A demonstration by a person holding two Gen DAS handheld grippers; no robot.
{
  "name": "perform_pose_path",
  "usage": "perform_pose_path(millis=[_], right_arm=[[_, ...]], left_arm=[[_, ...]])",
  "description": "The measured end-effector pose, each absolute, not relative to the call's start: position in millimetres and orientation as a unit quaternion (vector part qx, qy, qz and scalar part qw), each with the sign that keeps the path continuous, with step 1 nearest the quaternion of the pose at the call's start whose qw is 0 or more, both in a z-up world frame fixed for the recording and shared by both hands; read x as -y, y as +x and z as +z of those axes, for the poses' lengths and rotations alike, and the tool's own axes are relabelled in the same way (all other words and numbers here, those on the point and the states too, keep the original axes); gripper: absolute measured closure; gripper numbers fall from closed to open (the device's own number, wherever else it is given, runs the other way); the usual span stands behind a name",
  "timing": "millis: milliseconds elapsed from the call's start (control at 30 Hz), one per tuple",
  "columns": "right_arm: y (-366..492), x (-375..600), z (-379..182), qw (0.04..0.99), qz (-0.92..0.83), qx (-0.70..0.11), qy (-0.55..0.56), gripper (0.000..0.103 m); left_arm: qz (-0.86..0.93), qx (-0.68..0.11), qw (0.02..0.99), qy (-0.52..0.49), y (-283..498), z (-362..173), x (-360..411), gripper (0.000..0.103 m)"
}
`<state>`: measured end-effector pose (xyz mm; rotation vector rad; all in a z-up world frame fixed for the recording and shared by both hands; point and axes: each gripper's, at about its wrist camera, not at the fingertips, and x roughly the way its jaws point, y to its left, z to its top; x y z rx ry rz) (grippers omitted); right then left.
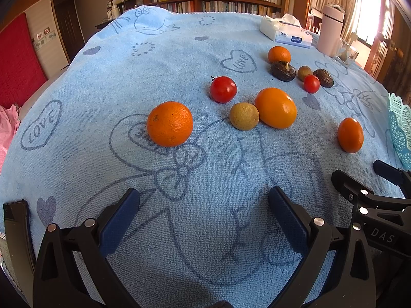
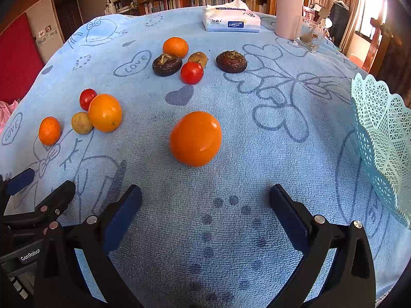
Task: Organize fruits
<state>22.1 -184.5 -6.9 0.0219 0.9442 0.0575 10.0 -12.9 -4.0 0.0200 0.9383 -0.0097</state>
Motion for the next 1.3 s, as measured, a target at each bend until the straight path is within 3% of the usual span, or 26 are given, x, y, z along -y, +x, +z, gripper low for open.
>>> perform_pose_path(millis=[1300], right_arm=[[29.3, 205.5, -7.3, 0.891, -0.02, -0.454, 0.025, 0.002]], left_arm=[[-0.021, -0.453, 0.891, 0.014, 28.3, -0.7, 35.3, 0.005]])
